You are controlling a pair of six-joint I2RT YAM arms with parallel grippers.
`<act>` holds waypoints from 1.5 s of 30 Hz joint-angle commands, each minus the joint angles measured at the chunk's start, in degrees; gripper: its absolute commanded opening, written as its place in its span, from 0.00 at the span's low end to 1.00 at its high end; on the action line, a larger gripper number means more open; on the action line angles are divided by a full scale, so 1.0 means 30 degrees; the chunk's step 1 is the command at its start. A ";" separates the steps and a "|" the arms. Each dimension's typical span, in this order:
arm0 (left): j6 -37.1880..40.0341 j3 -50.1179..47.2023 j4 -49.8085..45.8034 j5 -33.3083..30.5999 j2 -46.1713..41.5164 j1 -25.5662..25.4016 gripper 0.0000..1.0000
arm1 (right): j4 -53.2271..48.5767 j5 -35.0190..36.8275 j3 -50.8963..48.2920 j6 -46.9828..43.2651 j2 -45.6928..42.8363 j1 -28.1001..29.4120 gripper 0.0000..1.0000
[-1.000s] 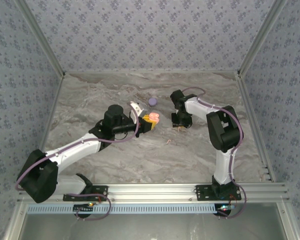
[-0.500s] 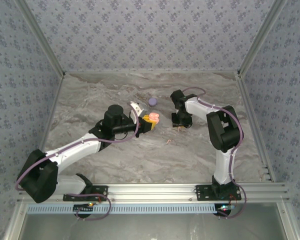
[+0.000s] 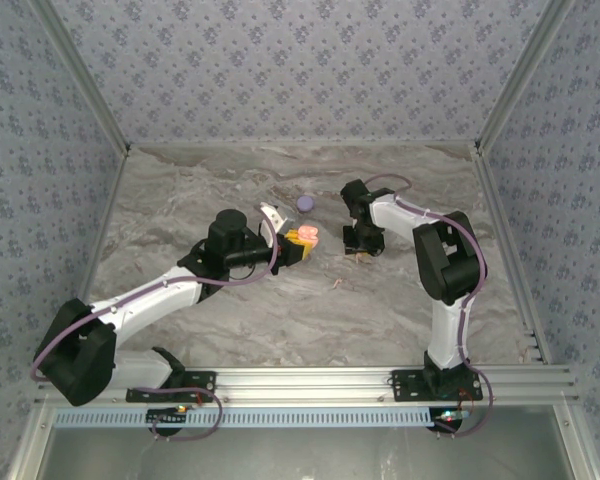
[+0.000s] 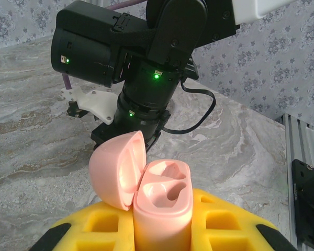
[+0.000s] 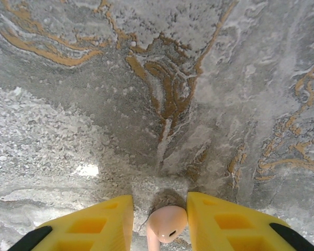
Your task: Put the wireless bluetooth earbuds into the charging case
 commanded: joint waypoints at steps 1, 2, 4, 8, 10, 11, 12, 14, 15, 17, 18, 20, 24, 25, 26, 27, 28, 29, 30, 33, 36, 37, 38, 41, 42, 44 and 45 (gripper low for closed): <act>0.0456 0.0036 0.0176 -0.0041 -0.0462 -0.0097 0.14 | -0.1049 0.0263 0.0229 0.0337 -0.0470 0.0104 0.36; 0.0435 0.0021 0.0187 -0.0045 -0.0488 -0.0106 0.14 | -0.1064 0.0300 0.0229 0.0343 -0.0470 0.0138 0.36; 0.0450 0.0032 0.0142 -0.0045 -0.0490 -0.0117 0.14 | -0.1012 0.0352 0.0149 0.0344 -0.0572 0.0144 0.36; 0.0442 0.0002 0.0134 -0.0041 -0.0491 -0.0112 0.14 | -0.1022 0.0300 0.0207 0.0344 -0.0368 0.0103 0.35; 0.0425 -0.0004 0.0144 -0.0051 -0.0518 -0.0122 0.14 | -0.1029 0.0297 0.0163 0.0377 -0.0372 0.0122 0.35; 0.0413 0.0004 0.0143 -0.0054 -0.0520 -0.0117 0.14 | -0.1048 0.0314 0.0141 0.0422 -0.0407 0.0148 0.34; 0.0428 0.0001 0.0112 -0.0052 -0.0520 -0.0108 0.14 | -0.1075 0.0334 0.0141 0.0408 -0.0423 0.0149 0.34; 0.0445 -0.0025 0.0134 -0.0079 -0.0525 -0.0096 0.14 | -0.1176 0.0428 0.0141 0.0423 -0.0514 0.0178 0.33; 0.0423 -0.0025 0.0148 -0.0047 -0.0519 -0.0096 0.14 | -0.1219 0.0487 0.0112 0.0431 -0.0572 0.0224 0.34; 0.0428 -0.0025 0.0152 -0.0049 -0.0520 -0.0115 0.14 | -0.1221 0.0531 0.0067 0.0442 -0.0665 0.0235 0.35; 0.0420 -0.0010 0.0135 -0.0051 -0.0521 -0.0109 0.14 | -0.1207 0.0520 0.0038 0.0433 -0.0719 0.0236 0.35; 0.0424 -0.0025 0.0174 -0.0039 -0.0519 -0.0095 0.14 | -0.1231 0.0534 0.0052 0.0454 -0.0734 0.0224 0.35; 0.0377 -0.0053 0.0165 -0.0045 -0.0522 -0.0118 0.14 | -0.1046 0.0440 0.0023 0.0458 -0.0589 0.0231 0.35; 0.0381 -0.0054 0.0181 -0.0052 -0.0520 -0.0100 0.14 | -0.0968 0.0406 0.0052 0.0458 -0.0514 0.0196 0.35; 0.0400 -0.0054 0.0189 -0.0038 -0.0521 -0.0107 0.14 | -0.0929 0.0414 0.0078 0.0490 -0.0409 0.0192 0.35; 0.0381 -0.0062 0.0173 -0.0037 -0.0519 -0.0110 0.14 | -0.0896 0.0435 0.0082 0.0506 -0.0361 0.0192 0.35; 0.0390 -0.0040 0.0151 -0.0054 -0.0519 -0.0118 0.14 | -0.0887 0.0458 0.0113 0.0493 -0.0299 0.0194 0.35; 0.0400 -0.0046 0.0139 -0.0035 -0.0526 -0.0099 0.14 | -0.0814 0.0524 0.0140 0.0529 -0.0222 0.0201 0.35; 0.0378 -0.0050 0.0135 -0.0046 -0.0548 -0.0120 0.14 | -0.0765 0.0559 0.0141 0.0538 -0.0179 0.0187 0.35; 0.0418 -0.0054 0.0091 -0.0068 -0.0577 -0.0124 0.14 | -0.0709 0.0481 0.0198 0.0504 0.0076 0.0155 0.34; 0.0407 -0.0054 0.0052 -0.0098 -0.0577 -0.0123 0.14 | -0.0623 0.0310 0.0141 0.0516 0.0173 0.0200 0.31; 0.0454 -0.0054 0.0062 -0.0083 -0.0577 -0.0118 0.14 | -0.0651 0.0324 0.0086 0.0518 0.0188 0.0194 0.31; 0.0446 -0.0054 0.0062 -0.0083 -0.0577 -0.0100 0.14 | -0.0601 0.0298 0.0027 0.0517 0.0174 0.0235 0.30; 0.0456 -0.0033 0.0058 -0.0058 -0.0577 -0.0112 0.14 | -0.0589 0.0256 -0.0020 0.0509 0.0272 0.0205 0.28; 0.0434 -0.0026 0.0064 -0.0083 -0.0592 -0.0107 0.14 | -0.0584 0.0242 -0.0029 0.0518 0.0290 0.0206 0.27; 0.0440 0.0000 0.0046 -0.0083 -0.0578 -0.0122 0.14 | -0.0562 0.0282 -0.0028 0.0520 0.0320 0.0181 0.25; 0.0475 0.0004 0.0020 -0.0083 -0.0592 -0.0103 0.14 | -0.0516 0.0280 -0.0039 0.0506 0.0322 0.0206 0.25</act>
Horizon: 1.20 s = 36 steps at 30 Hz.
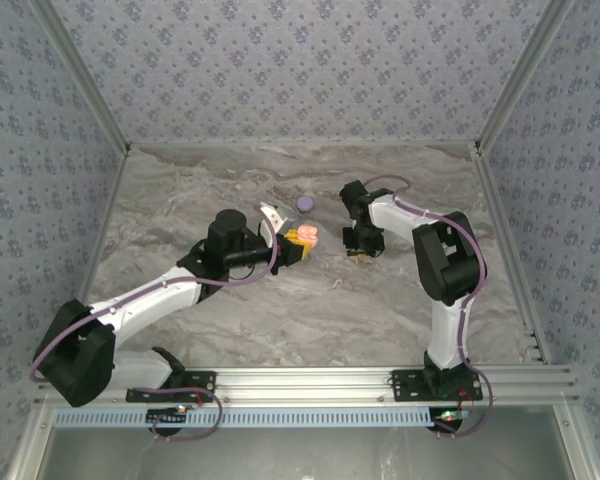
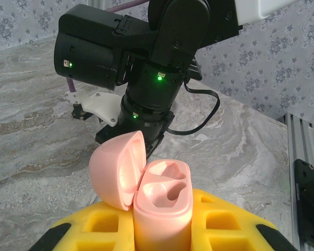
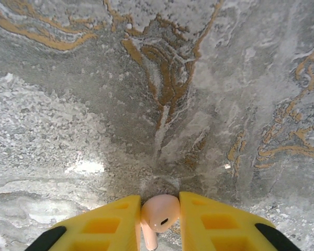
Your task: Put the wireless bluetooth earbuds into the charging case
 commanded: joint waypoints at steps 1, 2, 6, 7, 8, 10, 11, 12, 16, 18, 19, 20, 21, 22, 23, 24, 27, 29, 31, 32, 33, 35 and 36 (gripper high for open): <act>0.0345 -0.0004 0.0161 0.0067 -0.0491 -0.0118 0.14 | -0.0101 0.0151 -0.0056 0.0294 0.0335 0.0054 0.24; 0.0335 -0.0007 0.0107 0.0063 -0.0497 -0.0098 0.14 | -0.0060 0.0178 -0.0083 0.0275 0.0322 0.0031 0.24; 0.0377 0.0004 0.0023 0.0034 -0.0505 -0.0119 0.14 | 0.0550 -0.0088 -0.0422 0.0160 -0.0299 0.0001 0.23; 0.0364 -0.0014 0.0030 0.0036 -0.0505 -0.0115 0.14 | 0.0828 -0.0254 -0.0571 0.0121 -0.0507 -0.0018 0.23; 0.0372 -0.0003 0.0022 0.0005 -0.0481 -0.0100 0.14 | 0.1074 -0.0398 -0.0726 0.0091 -0.0763 -0.0061 0.23; 0.0369 0.0029 -0.0021 -0.0079 -0.0475 -0.0117 0.14 | 0.1538 -0.0707 -0.1041 0.0076 -0.1187 -0.0150 0.23; 0.0400 0.0006 -0.0083 -0.0127 -0.0454 -0.0102 0.13 | 0.1763 -0.0921 -0.1262 0.0093 -0.1400 -0.0222 0.23; 0.0403 0.0023 -0.0088 -0.0143 -0.0439 -0.0111 0.14 | 0.1974 -0.1056 -0.1406 0.0098 -0.1558 -0.0294 0.23; 0.0318 -0.0024 -0.0047 -0.0350 -0.0360 -0.0107 0.14 | 0.2728 -0.1815 -0.2117 -0.0156 -0.2329 -0.0619 0.23; 0.0285 -0.0061 -0.0044 -0.0561 -0.0358 -0.0096 0.13 | 0.3045 -0.2183 -0.2430 -0.0254 -0.2676 -0.0748 0.23; 0.0232 -0.0104 -0.0042 -0.0752 -0.0374 -0.0099 0.14 | 0.3053 -0.2299 -0.2614 -0.0262 -0.2869 -0.0836 0.23; 0.0184 -0.0120 -0.0015 -0.0910 -0.0336 -0.0110 0.14 | 0.3655 -0.2414 -0.2749 -0.0320 -0.3044 -0.0876 0.23; 0.0159 -0.0141 -0.0041 -0.1015 -0.0329 -0.0110 0.14 | 0.3766 -0.2470 -0.2885 -0.0342 -0.3203 -0.0925 0.23; 0.0094 -0.0164 0.0016 -0.1147 -0.0308 -0.0119 0.14 | 0.3913 -0.2511 -0.2934 -0.0339 -0.3400 -0.0962 0.24; 0.0004 -0.0216 0.0114 -0.1319 -0.0280 -0.0106 0.14 | 0.4073 -0.2591 -0.2936 -0.0344 -0.3576 -0.1027 0.24; -0.0072 -0.0272 0.0173 -0.1428 -0.0270 -0.0120 0.14 | 0.4179 -0.2696 -0.3488 -0.0384 -0.3707 -0.1084 0.24; -0.0264 -0.0405 0.0376 -0.1938 -0.0157 -0.0123 0.14 | 0.4487 -0.2809 -0.3865 -0.0422 -0.4167 -0.1176 0.23; -0.0440 -0.0486 0.0493 -0.2187 -0.0052 -0.0099 0.14 | 0.4725 -0.2894 -0.4097 -0.0511 -0.4508 -0.1191 0.23; -0.0581 -0.0523 0.0624 -0.2300 0.0029 -0.0097 0.14 | 0.4891 -0.2910 -0.4277 -0.0568 -0.4831 -0.1234 0.24; -0.0653 -0.0569 0.0703 -0.2383 0.0102 -0.0120 0.14 | 0.4976 -0.2969 -0.4355 -0.0643 -0.4988 -0.1233 0.24; -0.0716 -0.0591 0.0749 -0.2420 0.0139 -0.0102 0.14 | 0.5062 -0.2974 -0.4422 -0.0690 -0.5116 -0.1235 0.24; -0.0821 -0.0605 0.0870 -0.2537 0.0226 -0.0121 0.14 | 0.5195 -0.3005 -0.4573 -0.0732 -0.5434 -0.1260 0.25; -0.0866 -0.0611 0.0910 -0.2587 0.0249 -0.0097 0.14 | 0.5283 -0.3056 -0.4660 -0.0778 -0.5519 -0.1264 0.25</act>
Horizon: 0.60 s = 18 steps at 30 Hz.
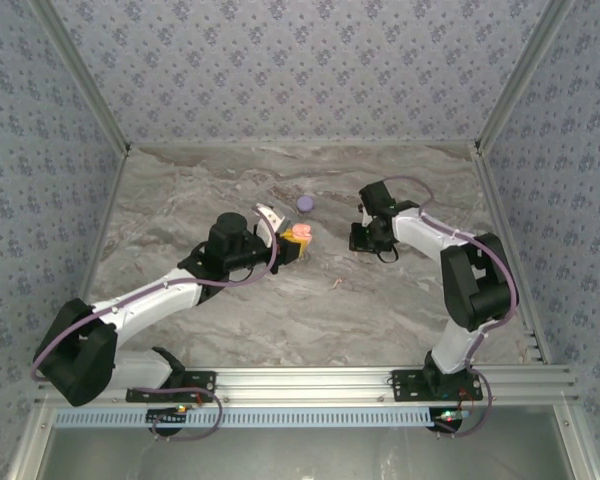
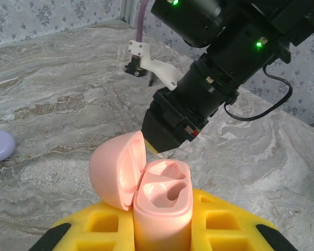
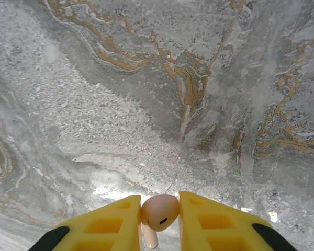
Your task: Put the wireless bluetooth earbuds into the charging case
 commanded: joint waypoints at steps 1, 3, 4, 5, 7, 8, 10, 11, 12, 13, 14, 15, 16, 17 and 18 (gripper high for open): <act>-0.0385 -0.0094 0.0880 -0.0410 0.0197 -0.0098 0.14 | 0.0412 -0.0374 -0.0263 -0.0427 -0.0932 -0.0151 0.25; -0.0454 -0.0122 0.0910 -0.0495 0.0269 -0.0112 0.14 | 0.0554 -0.0531 -0.0439 -0.0479 -0.1161 -0.0133 0.25; -0.0474 -0.0130 0.0943 -0.0555 0.0314 -0.0097 0.14 | 0.0640 -0.0588 -0.0486 -0.0459 -0.1307 -0.0154 0.25; -0.0504 -0.0138 0.0967 -0.0598 0.0330 -0.0116 0.14 | 0.0731 -0.0661 -0.0573 -0.0469 -0.1449 -0.0157 0.25; -0.0613 -0.0179 0.1054 -0.0644 0.0406 -0.0128 0.14 | 0.0902 -0.0834 -0.0704 -0.0485 -0.1785 -0.0150 0.25; -0.0662 -0.0192 0.1141 -0.0617 0.0463 -0.0114 0.14 | 0.1049 -0.1035 -0.0801 -0.0528 -0.1963 -0.0155 0.25; -0.0788 -0.0293 0.1339 -0.0612 0.0528 -0.0105 0.14 | 0.1330 -0.1419 -0.0942 -0.0568 -0.2428 -0.0144 0.25; -0.0824 -0.0311 0.1448 -0.0612 0.0557 -0.0109 0.14 | 0.1449 -0.1598 -0.0984 -0.0605 -0.2682 -0.0142 0.25; -0.0868 -0.0327 0.1496 -0.0608 0.0601 -0.0109 0.14 | 0.1554 -0.1765 -0.1036 -0.0628 -0.2912 -0.0155 0.24; -0.0906 -0.0328 0.1575 -0.0627 0.0642 -0.0122 0.14 | 0.1678 -0.1943 -0.1089 -0.0656 -0.3195 -0.0146 0.24; -0.0979 -0.0354 0.1661 -0.0643 0.0687 -0.0119 0.14 | 0.1855 -0.2136 -0.1177 -0.0685 -0.3532 -0.0157 0.25; -0.1015 -0.0387 0.1779 -0.0645 0.0717 -0.0101 0.14 | 0.2007 -0.2265 -0.1236 -0.0715 -0.3793 -0.0137 0.24; -0.1080 -0.0416 0.1924 -0.0630 0.0804 -0.0098 0.13 | 0.2156 -0.2446 -0.1306 -0.0718 -0.4129 -0.0151 0.24; -0.1139 -0.0459 0.2056 -0.0645 0.0871 -0.0104 0.13 | 0.2278 -0.2642 -0.1338 -0.0718 -0.4408 -0.0171 0.24; -0.1204 -0.0489 0.2204 -0.0645 0.0921 -0.0103 0.13 | 0.2380 -0.2806 -0.1334 -0.0731 -0.4648 -0.0155 0.24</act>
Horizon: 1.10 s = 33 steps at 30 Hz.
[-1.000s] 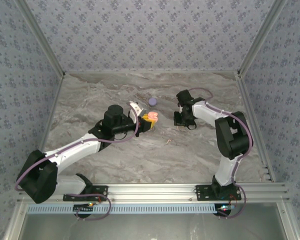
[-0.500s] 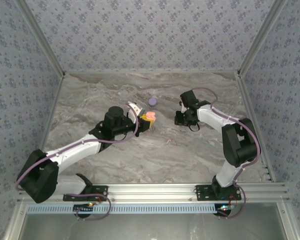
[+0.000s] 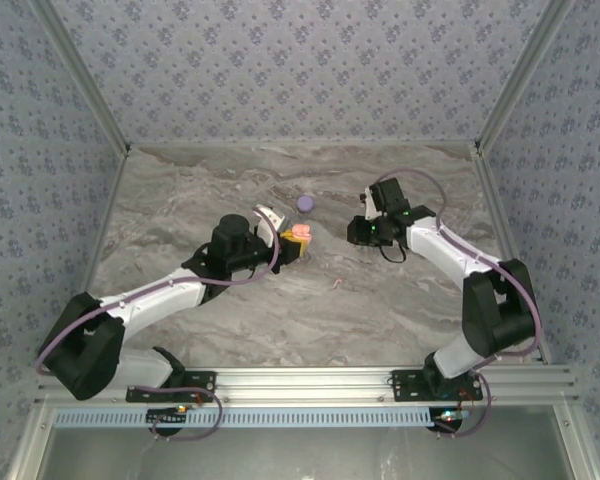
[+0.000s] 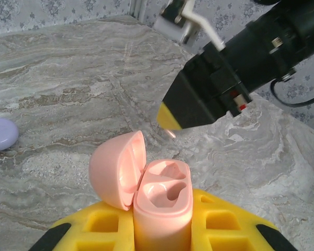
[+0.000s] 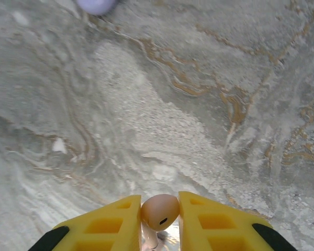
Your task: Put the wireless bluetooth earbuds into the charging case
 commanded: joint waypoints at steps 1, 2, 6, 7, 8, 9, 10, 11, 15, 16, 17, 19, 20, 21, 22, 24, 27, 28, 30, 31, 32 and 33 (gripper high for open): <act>-0.0416 -0.0152 0.1327 -0.0131 0.0211 -0.0122 0.13 | 0.0715 -0.1114 -0.0124 -0.0343 -0.1192 -0.0096 0.24; -0.0498 -0.0195 0.1547 -0.0123 0.0272 -0.0116 0.13 | 0.0810 -0.1337 -0.0116 -0.0343 -0.1485 -0.0117 0.24; -0.0811 -0.0286 0.2225 -0.0041 0.0487 -0.0119 0.13 | 0.1296 -0.2511 -0.0002 -0.0204 -0.2441 -0.0111 0.24; -0.0928 -0.0288 0.2354 -0.0026 0.0560 -0.0118 0.13 | 0.1410 -0.2819 0.0052 -0.0167 -0.2743 -0.0118 0.25; -0.1011 -0.0257 0.2494 0.0013 0.0602 -0.0105 0.13 | 0.1541 -0.3042 0.0132 -0.0110 -0.3009 -0.0102 0.25; -0.1078 -0.0261 0.2611 0.0048 0.0638 -0.0102 0.13 | 0.1655 -0.3247 0.0140 -0.0100 -0.3250 -0.0087 0.25; -0.1137 -0.0245 0.2730 0.0048 0.0677 -0.0116 0.13 | 0.1823 -0.3526 0.0229 -0.0070 -0.3555 -0.0047 0.25; -0.1159 -0.0211 0.2833 0.0077 0.0672 -0.0132 0.13 | 0.1951 -0.3696 0.0291 -0.0065 -0.3867 -0.0007 0.25; -0.1229 -0.0158 0.3342 0.0107 0.0641 -0.0125 0.13 | 0.2167 -0.4190 0.0826 -0.0105 -0.4841 0.0233 0.25; -0.1260 -0.0168 0.3567 0.0107 0.0624 -0.0136 0.13 | 0.2304 -0.4351 0.0957 -0.0091 -0.5050 0.0290 0.25; -0.1341 -0.0169 0.3822 0.0129 0.0619 -0.0132 0.13 | 0.2475 -0.4525 0.1046 -0.0078 -0.5266 0.0411 0.26; -0.1487 -0.0169 0.4372 0.0165 0.0657 -0.0151 0.13 | 0.2718 -0.4640 0.1258 -0.0099 -0.5614 0.0660 0.26; -0.1593 -0.0169 0.4670 0.0194 0.0685 -0.0172 0.13 | 0.2874 -0.4638 0.1353 -0.0109 -0.5797 0.0846 0.26; -0.1654 -0.0147 0.4914 0.0224 0.0700 -0.0201 0.13 | 0.2990 -0.4643 0.1448 -0.0127 -0.5915 0.0995 0.26; -0.1763 -0.0140 0.5218 0.0293 0.0718 -0.0234 0.13 | 0.3094 -0.4638 0.1571 -0.0161 -0.6056 0.1144 0.26; -0.2055 -0.0081 0.5769 0.0412 0.0792 -0.0253 0.13 | 0.3275 -0.4600 0.1767 -0.0209 -0.6217 0.1473 0.26; -0.2446 0.0027 0.6631 0.0520 0.0888 -0.0410 0.14 | 0.3487 -0.4283 0.2043 -0.0324 -0.6360 0.1964 0.26; -0.2528 0.0103 0.6777 0.0499 0.0882 -0.0485 0.14 | 0.3596 -0.4239 0.2122 -0.0368 -0.6367 0.2114 0.26; -0.2502 0.0370 0.6784 0.0463 0.0891 -0.0671 0.14 | 0.3751 -0.4115 0.2281 -0.0412 -0.6368 0.2360 0.26; -0.2467 0.0537 0.6714 0.0409 0.0919 -0.0788 0.14 | 0.3861 -0.4070 0.2338 -0.0406 -0.6397 0.2499 0.26; -0.2469 0.0670 0.6654 0.0403 0.0943 -0.0900 0.14 | 0.3895 -0.3947 0.2375 -0.0427 -0.6411 0.2613 0.27; -0.2500 0.0787 0.6623 0.0335 0.0951 -0.1005 0.14 | 0.3951 -0.3902 0.2395 -0.0456 -0.6397 0.2689 0.26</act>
